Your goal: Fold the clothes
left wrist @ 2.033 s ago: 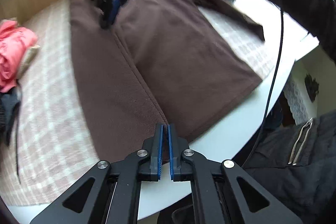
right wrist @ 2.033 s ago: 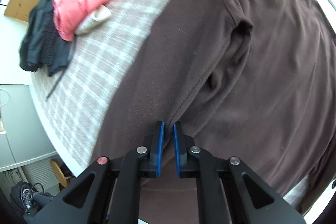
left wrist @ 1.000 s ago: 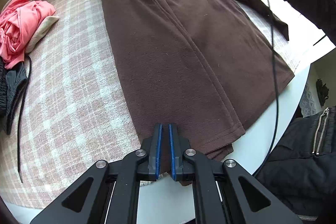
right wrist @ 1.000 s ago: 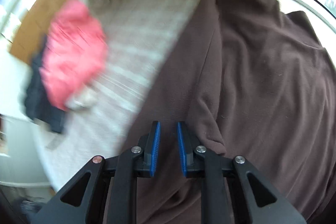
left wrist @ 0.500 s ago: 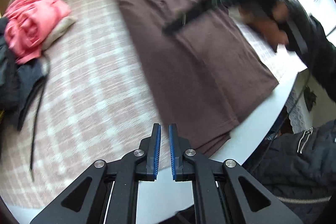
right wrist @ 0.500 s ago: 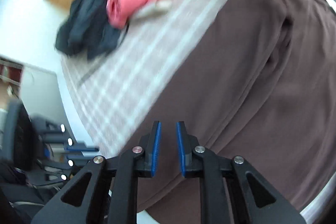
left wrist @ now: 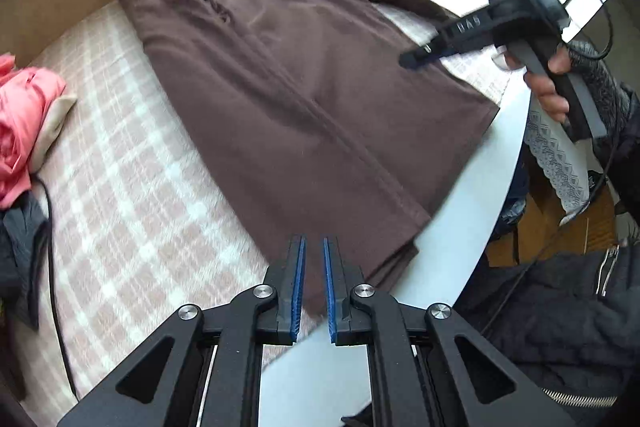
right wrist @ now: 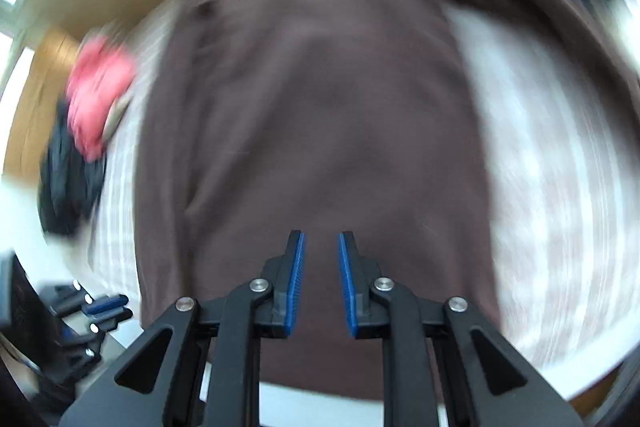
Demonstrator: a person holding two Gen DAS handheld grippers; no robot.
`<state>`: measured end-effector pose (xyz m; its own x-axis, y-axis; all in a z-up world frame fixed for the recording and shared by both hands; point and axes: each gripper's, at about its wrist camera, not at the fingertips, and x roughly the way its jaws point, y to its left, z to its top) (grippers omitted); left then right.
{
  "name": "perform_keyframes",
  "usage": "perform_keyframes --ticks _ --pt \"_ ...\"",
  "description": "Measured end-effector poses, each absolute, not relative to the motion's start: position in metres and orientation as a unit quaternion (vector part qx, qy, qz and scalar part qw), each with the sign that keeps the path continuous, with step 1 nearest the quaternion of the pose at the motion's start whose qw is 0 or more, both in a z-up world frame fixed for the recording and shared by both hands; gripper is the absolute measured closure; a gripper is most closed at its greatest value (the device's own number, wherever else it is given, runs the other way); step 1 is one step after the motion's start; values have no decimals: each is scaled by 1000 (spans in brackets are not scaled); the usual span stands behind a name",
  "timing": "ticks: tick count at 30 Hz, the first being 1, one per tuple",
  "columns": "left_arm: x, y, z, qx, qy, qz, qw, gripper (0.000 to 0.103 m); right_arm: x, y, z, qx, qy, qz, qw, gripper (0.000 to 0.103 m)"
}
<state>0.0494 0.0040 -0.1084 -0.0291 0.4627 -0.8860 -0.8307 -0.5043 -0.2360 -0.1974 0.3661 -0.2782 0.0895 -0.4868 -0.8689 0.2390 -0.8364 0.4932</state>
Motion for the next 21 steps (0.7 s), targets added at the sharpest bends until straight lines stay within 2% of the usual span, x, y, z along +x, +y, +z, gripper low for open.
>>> perform_keyframes --ticks 2,7,9,10,14,21 --pt "46 17 -107 -514 185 692 472 93 -191 384 -291 693 -114 -661 263 86" --pt "53 60 -102 -496 218 678 496 92 -190 414 -263 669 -74 -700 237 83" --pt "61 90 -99 -488 219 674 509 92 -201 433 -248 645 -72 -725 231 65" --pt "64 102 -96 -486 216 672 515 91 -208 444 -242 634 -72 -736 224 62" --pt "79 142 -87 -476 212 671 527 86 -249 502 -230 608 -53 -768 196 61" --pt "73 204 -94 -508 192 680 492 86 -303 577 -243 601 91 -762 223 61"
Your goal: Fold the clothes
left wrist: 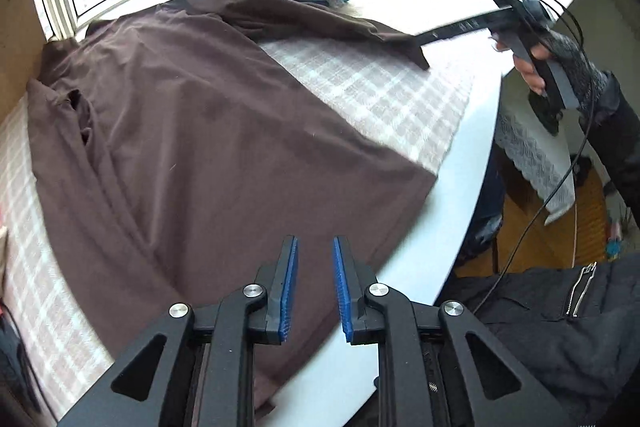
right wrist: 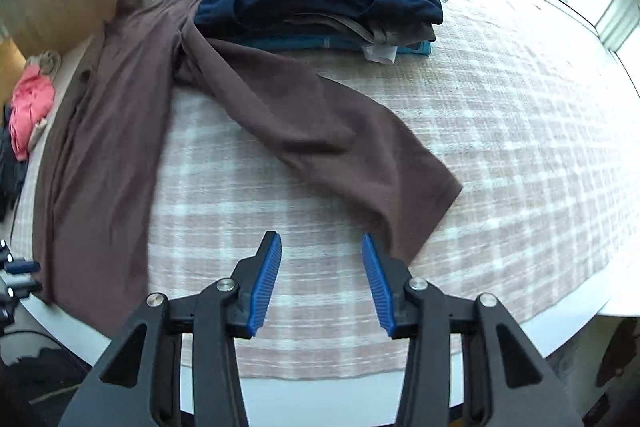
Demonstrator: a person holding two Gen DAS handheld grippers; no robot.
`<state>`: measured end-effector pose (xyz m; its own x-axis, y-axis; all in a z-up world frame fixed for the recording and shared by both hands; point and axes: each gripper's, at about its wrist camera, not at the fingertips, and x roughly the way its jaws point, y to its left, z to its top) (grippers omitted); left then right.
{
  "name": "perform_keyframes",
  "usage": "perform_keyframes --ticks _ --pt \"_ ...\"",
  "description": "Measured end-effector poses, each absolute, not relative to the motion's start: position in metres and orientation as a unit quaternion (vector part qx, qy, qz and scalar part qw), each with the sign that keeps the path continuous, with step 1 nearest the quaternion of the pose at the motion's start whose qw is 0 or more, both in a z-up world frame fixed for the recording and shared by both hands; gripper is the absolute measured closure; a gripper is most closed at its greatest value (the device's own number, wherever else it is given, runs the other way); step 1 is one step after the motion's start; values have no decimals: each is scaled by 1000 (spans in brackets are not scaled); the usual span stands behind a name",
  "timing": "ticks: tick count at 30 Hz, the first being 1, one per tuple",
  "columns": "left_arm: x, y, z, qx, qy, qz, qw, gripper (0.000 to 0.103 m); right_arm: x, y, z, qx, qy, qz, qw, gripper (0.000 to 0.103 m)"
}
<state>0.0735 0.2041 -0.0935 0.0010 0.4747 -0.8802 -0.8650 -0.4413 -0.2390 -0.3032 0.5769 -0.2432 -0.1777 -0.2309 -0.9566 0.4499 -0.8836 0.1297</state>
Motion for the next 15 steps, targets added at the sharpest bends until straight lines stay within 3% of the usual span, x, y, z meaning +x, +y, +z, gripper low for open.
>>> perform_keyframes --ticks 5,7,15 --pt "53 253 -101 -541 167 692 448 84 -346 604 -245 605 80 -746 266 61" --pt "55 276 -103 -540 168 694 446 78 -359 602 -243 607 85 -734 295 60" --pt "51 312 -128 -563 170 689 424 72 -335 534 -279 558 297 -686 360 56"
